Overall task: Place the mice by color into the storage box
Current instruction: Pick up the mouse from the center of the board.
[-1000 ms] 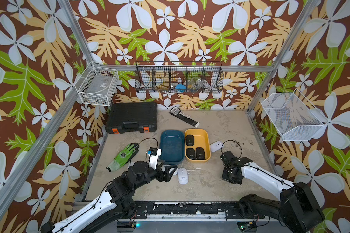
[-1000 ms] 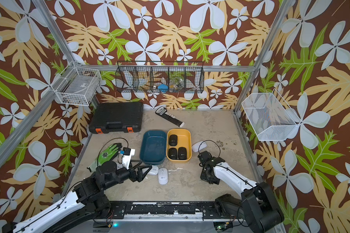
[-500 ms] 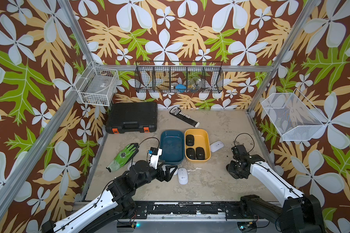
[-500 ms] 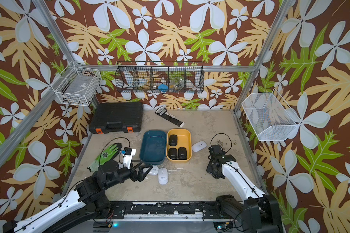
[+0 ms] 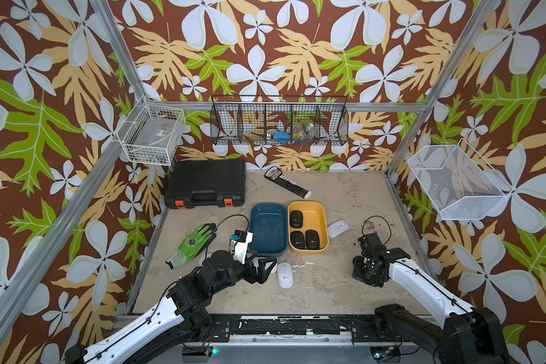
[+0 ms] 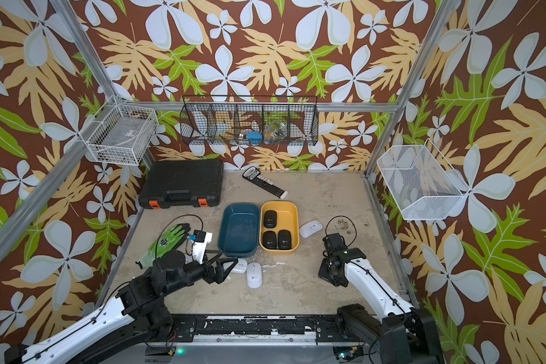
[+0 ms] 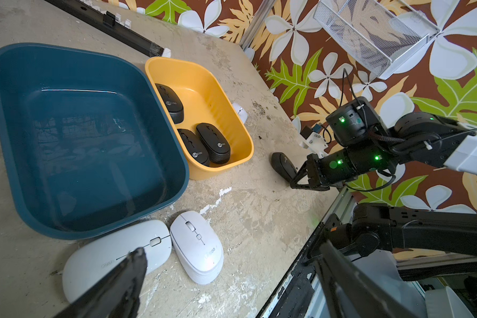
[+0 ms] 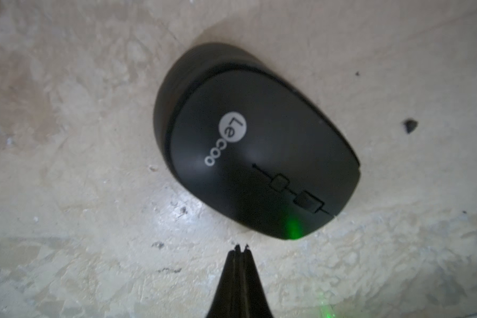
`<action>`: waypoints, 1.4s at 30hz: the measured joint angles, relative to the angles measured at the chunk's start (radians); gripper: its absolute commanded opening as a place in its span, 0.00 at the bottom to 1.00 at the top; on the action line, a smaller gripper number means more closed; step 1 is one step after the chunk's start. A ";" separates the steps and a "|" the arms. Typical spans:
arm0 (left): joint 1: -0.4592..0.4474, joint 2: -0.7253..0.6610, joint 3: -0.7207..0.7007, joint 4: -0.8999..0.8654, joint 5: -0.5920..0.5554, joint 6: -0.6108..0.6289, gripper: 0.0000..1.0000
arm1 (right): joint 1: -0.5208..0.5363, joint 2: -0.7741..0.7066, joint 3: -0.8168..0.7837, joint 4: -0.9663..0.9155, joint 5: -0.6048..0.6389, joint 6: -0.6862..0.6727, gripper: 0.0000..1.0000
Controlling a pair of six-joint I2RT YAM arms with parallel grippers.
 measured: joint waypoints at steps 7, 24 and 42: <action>0.000 -0.009 0.000 0.000 -0.008 0.000 1.00 | -0.030 0.112 0.008 0.053 0.077 0.037 0.00; 0.000 0.008 0.000 0.000 -0.003 0.000 1.00 | -0.195 0.406 0.220 0.261 0.126 0.002 0.00; 0.000 0.022 0.008 -0.013 0.001 0.002 1.00 | -0.163 0.175 0.225 0.259 -0.031 -0.190 0.90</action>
